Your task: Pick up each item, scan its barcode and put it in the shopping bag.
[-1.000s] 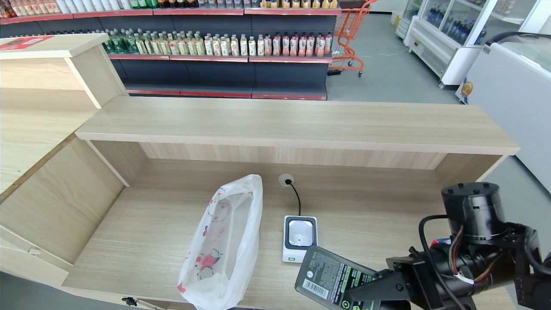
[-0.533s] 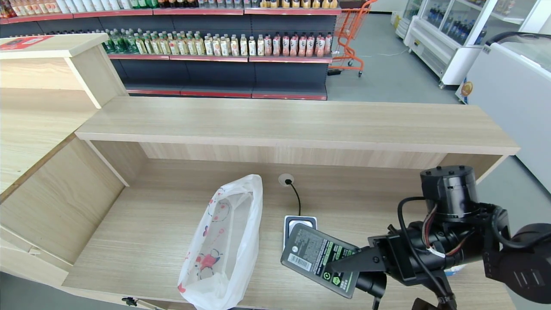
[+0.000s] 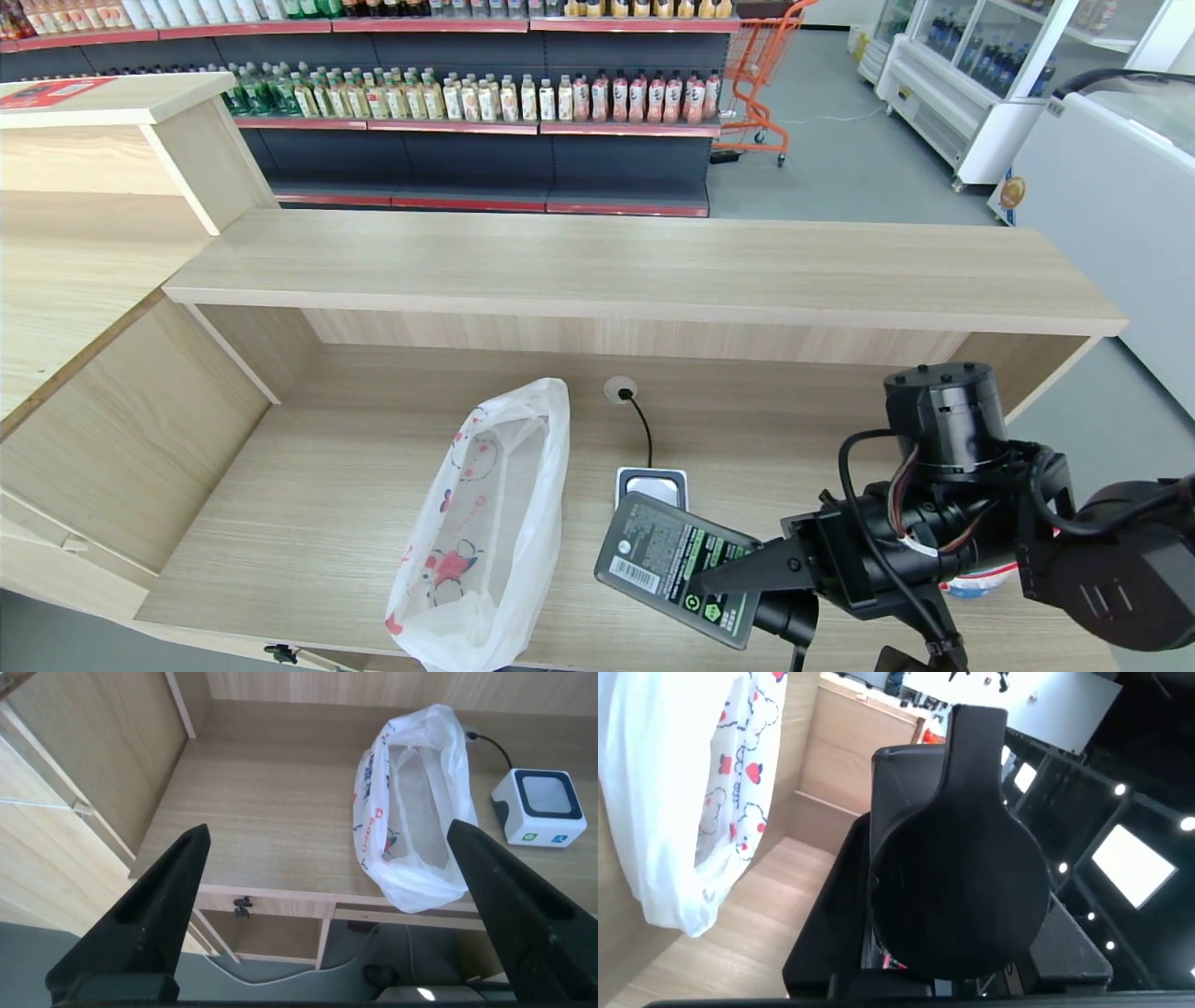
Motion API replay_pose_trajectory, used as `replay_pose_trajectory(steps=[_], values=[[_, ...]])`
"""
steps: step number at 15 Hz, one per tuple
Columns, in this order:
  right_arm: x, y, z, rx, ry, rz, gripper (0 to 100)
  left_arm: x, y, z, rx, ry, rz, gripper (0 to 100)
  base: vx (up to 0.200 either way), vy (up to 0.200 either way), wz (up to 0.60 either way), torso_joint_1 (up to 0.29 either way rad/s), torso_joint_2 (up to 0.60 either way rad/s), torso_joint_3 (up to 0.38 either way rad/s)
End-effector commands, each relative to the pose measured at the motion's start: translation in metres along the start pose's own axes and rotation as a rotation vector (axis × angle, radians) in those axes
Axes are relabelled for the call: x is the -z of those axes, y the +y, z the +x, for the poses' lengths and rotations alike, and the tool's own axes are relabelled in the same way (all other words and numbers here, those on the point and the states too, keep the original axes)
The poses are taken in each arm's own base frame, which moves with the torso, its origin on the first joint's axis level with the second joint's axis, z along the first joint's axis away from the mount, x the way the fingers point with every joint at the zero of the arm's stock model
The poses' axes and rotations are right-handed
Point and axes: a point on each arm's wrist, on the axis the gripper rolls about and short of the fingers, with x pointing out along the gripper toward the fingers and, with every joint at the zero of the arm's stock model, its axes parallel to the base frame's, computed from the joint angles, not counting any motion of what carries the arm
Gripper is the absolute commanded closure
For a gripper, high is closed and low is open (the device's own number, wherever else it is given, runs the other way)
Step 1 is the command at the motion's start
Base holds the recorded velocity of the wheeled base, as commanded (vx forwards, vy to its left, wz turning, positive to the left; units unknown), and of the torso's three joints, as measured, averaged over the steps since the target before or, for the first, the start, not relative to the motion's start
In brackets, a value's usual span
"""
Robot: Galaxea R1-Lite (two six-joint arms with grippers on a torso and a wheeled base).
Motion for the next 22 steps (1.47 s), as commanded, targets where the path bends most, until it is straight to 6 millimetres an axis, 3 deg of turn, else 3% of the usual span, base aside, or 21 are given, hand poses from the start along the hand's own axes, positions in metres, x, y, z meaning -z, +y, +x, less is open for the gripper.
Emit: replay_pose_trajectory(steps=[1, 3, 5, 6, 7, 8, 10, 12, 14, 17, 18, 19, 22], values=[[0.0, -0.001, 0.003, 0.008, -0.008, 0.005, 100, 0.0, 0.0, 0.0, 0.0, 0.0, 0.0, 0, 0.0, 0.0, 0.0, 0.0, 0.0, 0.0], [0.003, -0.004, 0.004, 0.015, -0.007, 0.033, 100, 0.0, 0.0, 0.0, -0.001, 0.0, 0.0, 0, 0.0, 0.0, 0.0, 0.0, 0.0, 0.0], [0.006, -0.016, -0.001, 0.023, 0.01, 0.183, 100, 0.0, 0.0, 0.0, 0.0, 0.0, 0.0, 0, 0.0, 0.0, 0.0, 0.0, 0.0, 0.0], [0.01, -0.044, -0.015, 0.042, 0.062, 0.318, 100, 0.0, 0.0, 0.0, -0.001, 0.0, 0.0, 0, 0.0, 0.0, 0.0, 0.0, 0.0, 0.0], [0.012, -0.059, -0.024, 0.051, 0.1, 0.338, 100, 0.0, 0.0, 0.0, 0.0, 0.0, 0.0, 0, 0.0, 0.0, 0.0, 0.0, 0.0, 0.0], [0.003, -0.078, -0.064, 0.017, 0.256, 0.535, 100, 0.0, 0.0, 0.0, 0.0, 0.0, 0.0, 0, 0.0, 0.0, 0.0, 0.0, 0.0, 0.0], [-0.021, -0.091, -0.099, 0.044, 0.428, 0.944, 100, 0.0, 0.0, 0.0, 0.0, 0.0, 0.0, 0, 0.0, 0.0, 0.0, 0.0, 0.0, 0.0], [-0.03, -0.101, -0.128, 0.154, 0.637, 1.309, 100, 0.0, 0.0, 0.0, -0.001, 0.0, 0.0, 0, 0.0, 0.0, 0.0, 0.0, 0.0, 0.0], [-0.035, -0.092, -0.148, 0.326, 0.805, 1.745, 100, 0.0, 0.0, 0.0, -0.001, 0.0, 0.0, 0, 0.0, 0.0, 0.0, 0.0, 0.0, 0.0], [-0.041, -0.055, -0.14, 0.467, 0.963, 2.3, 100, 0.0, 0.0, 0.0, 0.0, 0.0, 0.0, 0, 0.0, 0.0, 0.0, 0.0, 0.0, 0.0], [-0.042, -0.052, -0.139, 0.464, 0.968, 2.333, 100, 0.0, 0.0, 0.0, 0.0, 0.0, 0.0, 0, 0.0, 0.0, 0.0, 0.0, 0.0, 0.0], [-0.044, -0.038, -0.135, 0.483, 0.975, 2.533, 100, 0.0, 0.0, 0.0, 0.0, 0.0, 0.0, 0, 0.0, 0.0, 0.0, 0.0, 0.0, 0.0], [-0.041, -0.024, -0.117, 0.46, 0.903, 2.729, 100, 0.0, 0.0, 0.0, 0.0, 0.0, 0.0, 0, 0.0, 0.0, 0.0, 0.0, 0.0, 0.0]])
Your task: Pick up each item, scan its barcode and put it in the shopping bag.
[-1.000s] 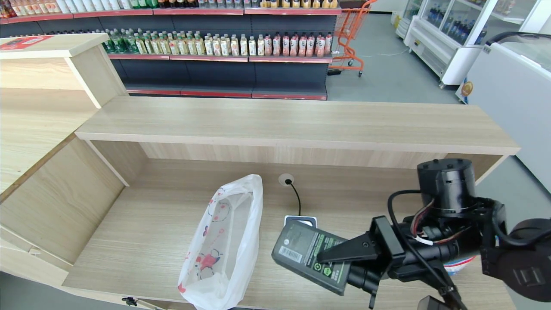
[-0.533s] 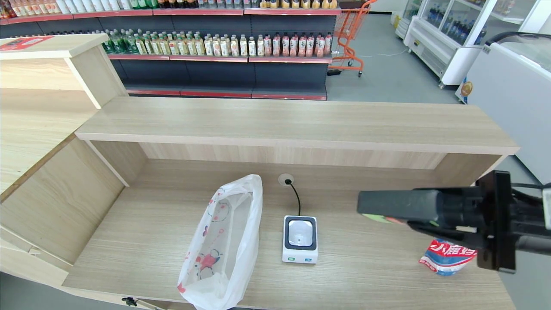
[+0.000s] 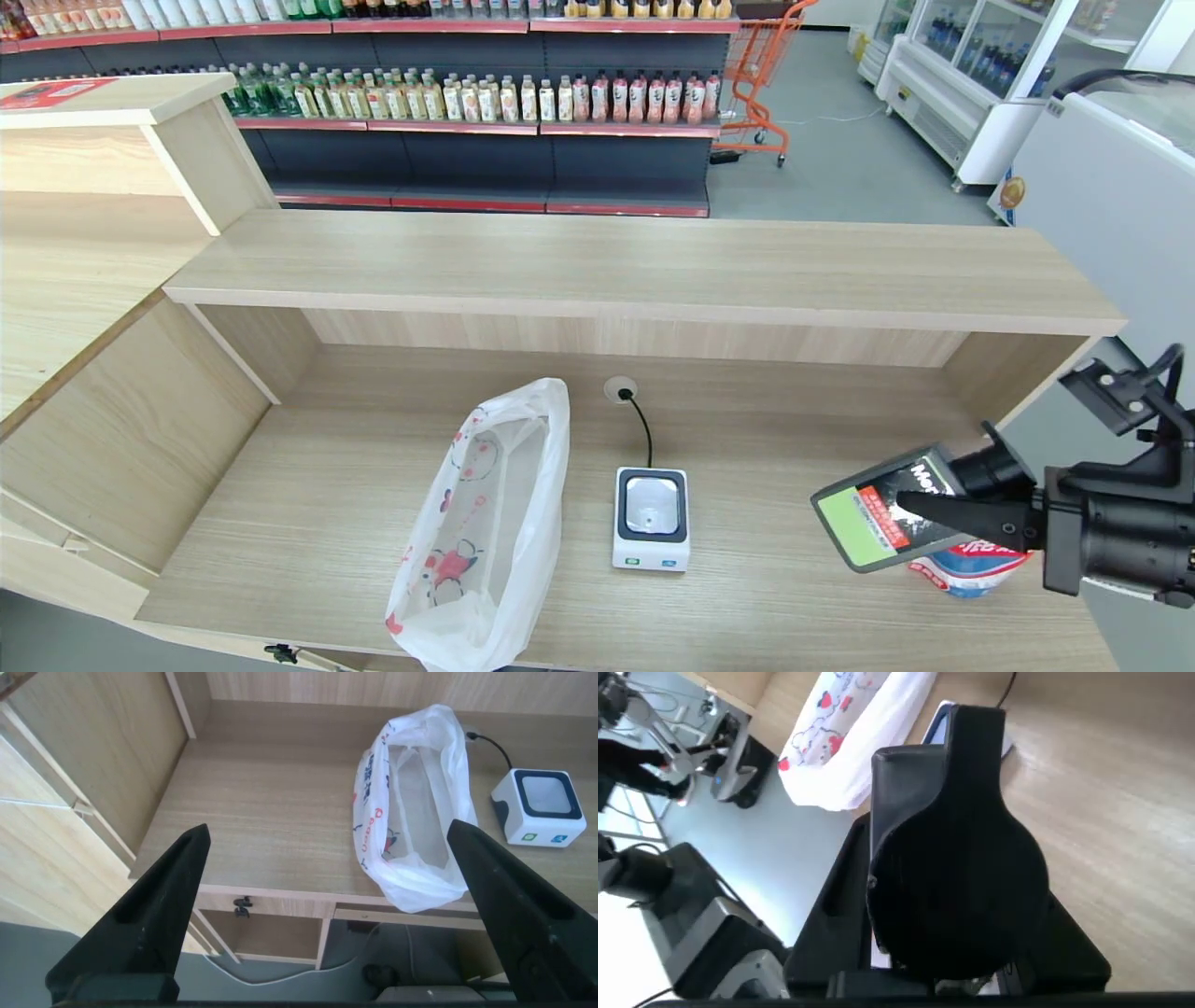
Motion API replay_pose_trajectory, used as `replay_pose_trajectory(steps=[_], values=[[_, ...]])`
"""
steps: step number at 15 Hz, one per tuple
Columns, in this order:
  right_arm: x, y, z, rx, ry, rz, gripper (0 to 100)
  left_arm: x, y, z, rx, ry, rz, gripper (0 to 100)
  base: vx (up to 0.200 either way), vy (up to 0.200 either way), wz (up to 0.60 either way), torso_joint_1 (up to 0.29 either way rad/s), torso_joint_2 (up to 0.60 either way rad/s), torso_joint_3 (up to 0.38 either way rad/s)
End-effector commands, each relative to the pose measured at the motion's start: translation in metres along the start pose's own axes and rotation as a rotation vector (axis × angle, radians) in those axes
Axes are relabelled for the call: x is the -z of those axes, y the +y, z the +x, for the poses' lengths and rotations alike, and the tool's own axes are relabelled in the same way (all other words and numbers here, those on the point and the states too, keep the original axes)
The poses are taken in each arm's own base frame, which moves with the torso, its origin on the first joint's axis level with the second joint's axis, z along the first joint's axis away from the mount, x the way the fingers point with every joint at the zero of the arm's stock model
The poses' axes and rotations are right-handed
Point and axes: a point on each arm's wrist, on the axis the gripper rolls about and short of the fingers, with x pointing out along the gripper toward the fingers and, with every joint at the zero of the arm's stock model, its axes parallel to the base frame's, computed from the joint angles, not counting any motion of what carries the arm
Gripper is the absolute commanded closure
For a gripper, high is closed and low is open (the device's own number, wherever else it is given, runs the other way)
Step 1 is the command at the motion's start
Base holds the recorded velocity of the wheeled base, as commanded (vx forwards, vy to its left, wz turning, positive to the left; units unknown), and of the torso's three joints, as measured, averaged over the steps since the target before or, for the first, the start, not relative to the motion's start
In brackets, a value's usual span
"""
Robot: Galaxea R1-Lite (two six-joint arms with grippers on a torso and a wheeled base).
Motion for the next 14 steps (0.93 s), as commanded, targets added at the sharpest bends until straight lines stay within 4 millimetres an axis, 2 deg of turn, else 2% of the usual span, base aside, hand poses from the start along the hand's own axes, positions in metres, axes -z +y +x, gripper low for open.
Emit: replay_pose_trajectory(steps=[1, 3, 11, 14], values=[[0.007, -0.005, 0.021, -0.039, 0.077, 0.083, 100, 0.0, 0.0, 0.0, 0.0, 0.0, 0.0, 0, 0.0, 0.0, 0.0, 0.0, 0.0, 0.0], [0.009, -0.008, 0.03, -0.048, 0.107, 0.105, 100, 0.0, 0.0, 0.0, 0.0, 0.0, 0.0, 0, 0.0, 0.0, 0.0, 0.0, 0.0, 0.0], [0.015, -0.016, 0.039, -0.017, 0.143, 0.132, 100, 0.0, 0.0, 0.0, -0.001, 0.0, 0.006, 0, 0.0, 0.0, 0.0, 0.0, 0.0, 0.0], [0.013, -0.02, 0.044, -0.014, 0.145, 0.133, 100, 0.0, 0.0, 0.0, 0.0, 0.0, 0.005, 0, 0.0, 0.2, 0.0, -0.002, 0.01, 0.004]])
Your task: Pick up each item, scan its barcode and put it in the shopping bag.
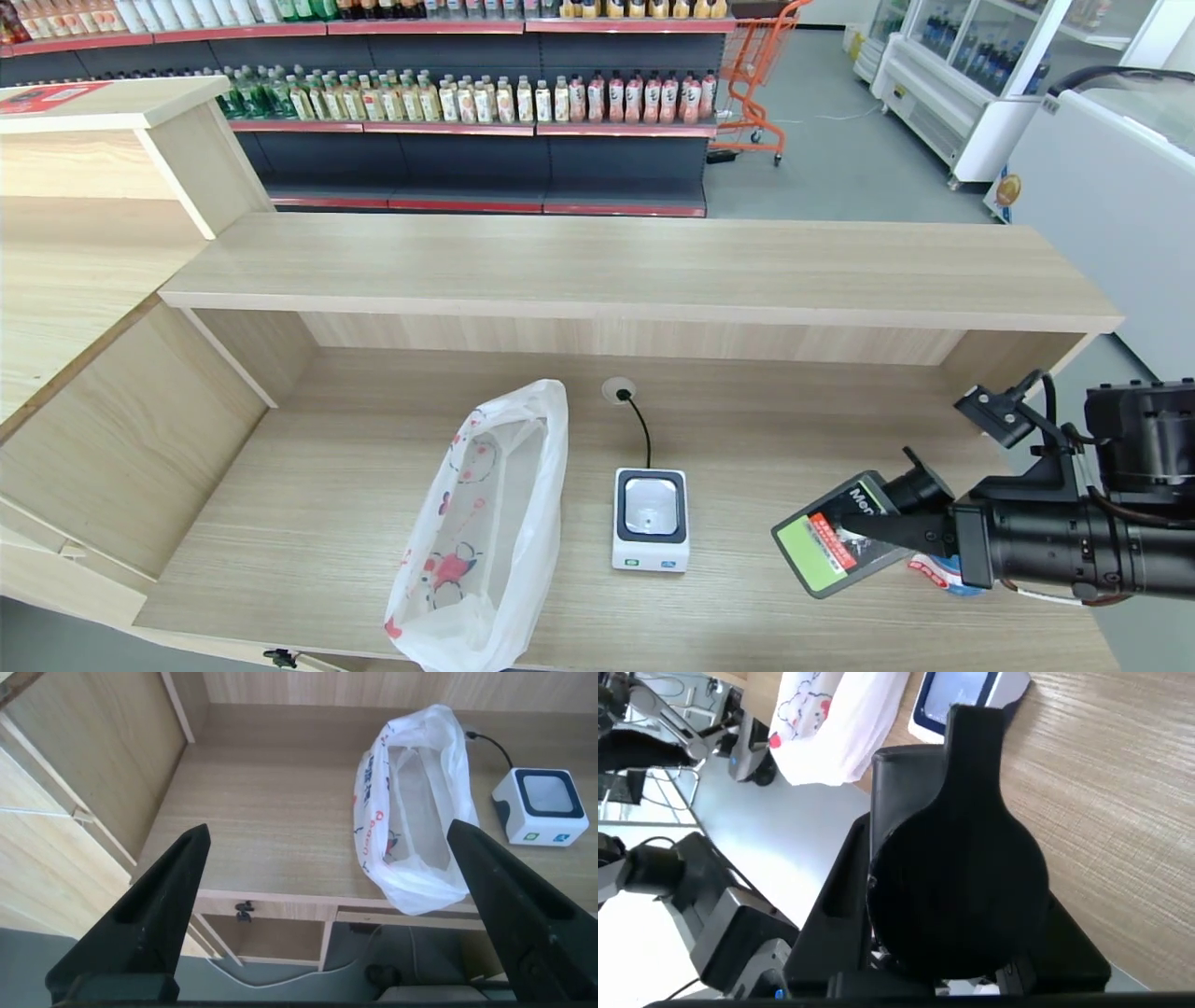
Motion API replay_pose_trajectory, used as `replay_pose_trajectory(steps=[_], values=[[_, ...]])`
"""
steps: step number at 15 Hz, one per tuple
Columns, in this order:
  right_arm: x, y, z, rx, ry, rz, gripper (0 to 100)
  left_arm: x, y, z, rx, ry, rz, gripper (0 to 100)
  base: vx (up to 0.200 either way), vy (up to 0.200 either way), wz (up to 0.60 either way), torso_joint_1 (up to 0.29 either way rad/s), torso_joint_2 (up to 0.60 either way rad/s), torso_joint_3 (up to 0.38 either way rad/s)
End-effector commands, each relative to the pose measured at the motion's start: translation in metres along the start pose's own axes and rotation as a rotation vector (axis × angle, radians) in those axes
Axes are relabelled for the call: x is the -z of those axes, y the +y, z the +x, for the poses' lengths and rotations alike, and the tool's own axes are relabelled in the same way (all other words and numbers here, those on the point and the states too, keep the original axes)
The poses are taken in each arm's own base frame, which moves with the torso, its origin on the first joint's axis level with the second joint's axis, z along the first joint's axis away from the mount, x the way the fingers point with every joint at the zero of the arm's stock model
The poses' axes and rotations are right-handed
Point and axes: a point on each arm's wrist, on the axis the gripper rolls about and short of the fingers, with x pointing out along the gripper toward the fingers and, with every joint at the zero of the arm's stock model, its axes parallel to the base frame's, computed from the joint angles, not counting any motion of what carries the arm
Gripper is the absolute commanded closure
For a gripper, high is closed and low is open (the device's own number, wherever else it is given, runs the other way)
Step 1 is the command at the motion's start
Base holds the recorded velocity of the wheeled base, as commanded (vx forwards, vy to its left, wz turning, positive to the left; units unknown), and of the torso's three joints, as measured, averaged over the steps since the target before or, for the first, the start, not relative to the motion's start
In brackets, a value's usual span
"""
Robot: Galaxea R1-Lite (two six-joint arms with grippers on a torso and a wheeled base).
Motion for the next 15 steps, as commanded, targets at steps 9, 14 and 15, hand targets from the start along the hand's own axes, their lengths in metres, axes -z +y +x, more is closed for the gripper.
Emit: replay_pose_trajectory(steps=[9, 14, 15], values=[[-0.013, -0.038, 0.054, 0.104, 0.024, -0.076, 100, 0.0, 0.0, 0.0, 0.001, 0.0, 0.0, 0, 0.0, 0.156, 0.0, -0.002, 0.0, 0.002], [-0.01, -0.055, 0.094, 0.126, 0.074, -0.071, 100, 0.0, 0.0, 0.0, 0.001, 0.0, 0.0, 0, 0.0, 0.0, 0.0, 0.0, 0.0, 0.0], [-0.009, -0.057, 0.1, 0.125, 0.077, -0.075, 100, 0.0, 0.0, 0.0, 0.001, 0.0, 0.0, 0, 0.0, 0.0, 0.0, 0.0, 0.0, 0.0]])
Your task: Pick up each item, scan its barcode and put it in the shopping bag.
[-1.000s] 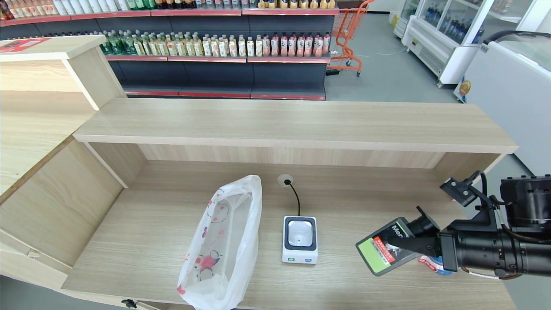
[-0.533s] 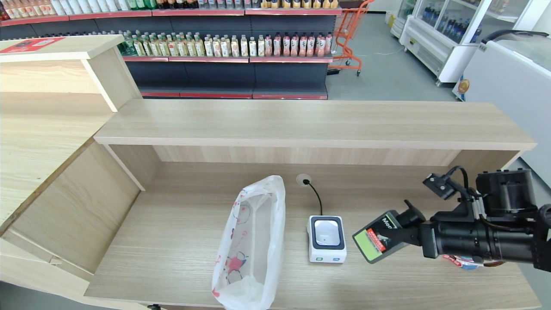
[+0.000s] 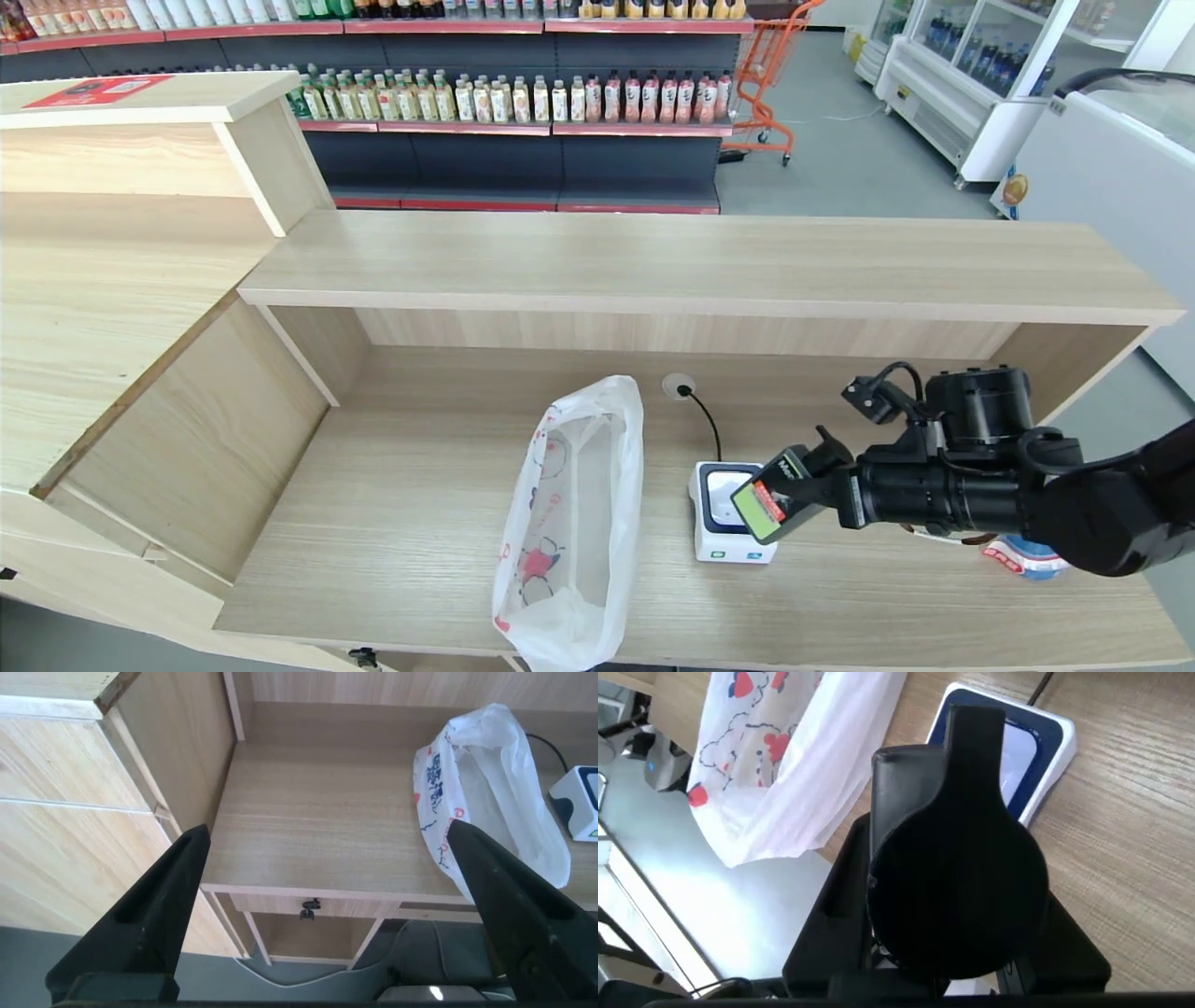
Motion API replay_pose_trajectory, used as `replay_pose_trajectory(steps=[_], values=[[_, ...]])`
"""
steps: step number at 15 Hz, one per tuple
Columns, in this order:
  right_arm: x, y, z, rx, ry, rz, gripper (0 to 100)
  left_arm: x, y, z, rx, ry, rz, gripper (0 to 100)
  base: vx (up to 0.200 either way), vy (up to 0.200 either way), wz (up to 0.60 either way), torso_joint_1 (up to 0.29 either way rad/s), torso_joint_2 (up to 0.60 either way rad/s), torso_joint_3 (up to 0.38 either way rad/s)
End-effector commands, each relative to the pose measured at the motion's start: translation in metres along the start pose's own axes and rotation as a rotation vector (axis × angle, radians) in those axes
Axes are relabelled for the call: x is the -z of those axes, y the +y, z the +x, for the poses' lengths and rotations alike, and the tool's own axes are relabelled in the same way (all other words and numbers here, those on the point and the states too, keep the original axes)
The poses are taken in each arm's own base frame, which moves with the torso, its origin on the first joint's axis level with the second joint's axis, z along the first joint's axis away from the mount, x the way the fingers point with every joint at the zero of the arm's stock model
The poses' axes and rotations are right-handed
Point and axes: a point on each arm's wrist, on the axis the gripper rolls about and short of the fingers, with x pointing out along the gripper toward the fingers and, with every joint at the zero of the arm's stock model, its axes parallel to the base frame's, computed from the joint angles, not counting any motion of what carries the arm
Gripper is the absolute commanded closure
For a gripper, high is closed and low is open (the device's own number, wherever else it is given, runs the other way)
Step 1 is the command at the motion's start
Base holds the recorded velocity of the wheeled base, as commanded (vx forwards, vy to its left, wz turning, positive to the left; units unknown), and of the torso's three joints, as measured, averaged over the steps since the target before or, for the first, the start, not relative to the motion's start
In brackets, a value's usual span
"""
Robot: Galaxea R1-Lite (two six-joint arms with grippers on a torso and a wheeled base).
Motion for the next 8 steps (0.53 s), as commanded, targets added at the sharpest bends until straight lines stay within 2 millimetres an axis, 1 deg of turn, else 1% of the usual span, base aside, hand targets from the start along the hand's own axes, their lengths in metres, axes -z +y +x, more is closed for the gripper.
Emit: replay_pose_trajectory(steps=[1, 3, 5, 8], values=[[0.009, -0.008, 0.022, 0.004, 0.032, 0.007, 100, 0.0, 0.0, 0.0, 0.0, 0.0, 0.0, 0, 0.0, 0.0, 0.0, 0.0, 0.0, 0.0], [0.008, -0.012, 0.038, 0.005, -0.013, -0.018, 100, 0.0, 0.0, 0.0, -0.002, 0.0, 0.002, 0, 0.0, 0.0, 0.0, 0.0, 0.0, 0.0], [0.01, -0.015, 0.048, 0.003, -0.004, -0.018, 100, 0.0, 0.0, 0.0, 0.0, 0.0, 0.002, 0, 0.0, 0.0, 0.0, 0.0, 0.0, 0.0], [0.013, -0.015, 0.054, 0.01, 0.007, -0.02, 100, 0.0, 0.0, 0.0, -0.002, 0.0, 0.002, 0, 0.0, 0.0, 0.0, 0.0, 0.0, 0.0]])
